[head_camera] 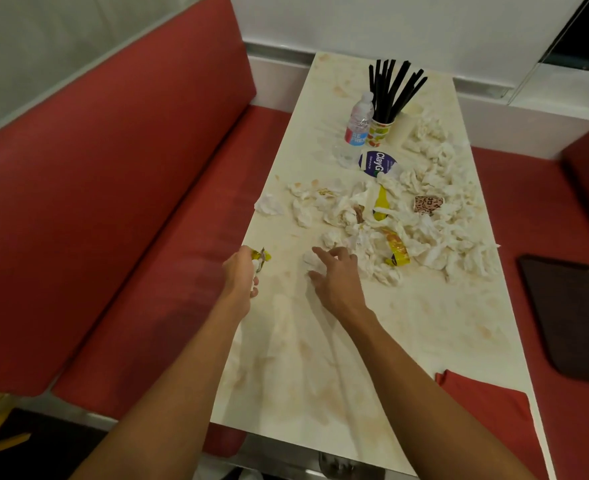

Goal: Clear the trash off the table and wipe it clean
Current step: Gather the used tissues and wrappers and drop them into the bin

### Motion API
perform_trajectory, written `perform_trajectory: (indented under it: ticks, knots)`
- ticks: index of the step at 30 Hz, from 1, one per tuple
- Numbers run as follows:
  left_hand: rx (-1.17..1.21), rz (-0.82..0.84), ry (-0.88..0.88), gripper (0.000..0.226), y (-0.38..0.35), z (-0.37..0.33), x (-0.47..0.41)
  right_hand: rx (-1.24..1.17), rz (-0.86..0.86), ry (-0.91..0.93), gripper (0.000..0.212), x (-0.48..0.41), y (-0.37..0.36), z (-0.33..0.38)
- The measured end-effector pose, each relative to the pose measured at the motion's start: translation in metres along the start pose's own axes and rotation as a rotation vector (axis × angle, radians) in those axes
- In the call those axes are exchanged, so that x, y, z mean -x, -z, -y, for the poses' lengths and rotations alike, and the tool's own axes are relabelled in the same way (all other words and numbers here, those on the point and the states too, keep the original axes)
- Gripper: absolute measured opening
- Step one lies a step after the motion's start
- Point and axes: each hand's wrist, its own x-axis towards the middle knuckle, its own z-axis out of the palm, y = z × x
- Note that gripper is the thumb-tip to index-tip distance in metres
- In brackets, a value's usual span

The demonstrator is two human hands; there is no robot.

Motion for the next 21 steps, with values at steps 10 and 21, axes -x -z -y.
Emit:
perform_trajectory:
  ticks: [10, 21]
  knots:
    - [-0.051, 0.030, -0.068, 0.025, -0.009, 0.004, -0.012, 0.019, -0.097, 0.100, 0.020, -0.028, 0.000, -0.005]
    - [-0.020, 0.124, -0.086, 0.013, -0.014, 0.004, -0.008, 0.250, 0.007, 0.070, 0.019, -0.068, 0.000, -0.006]
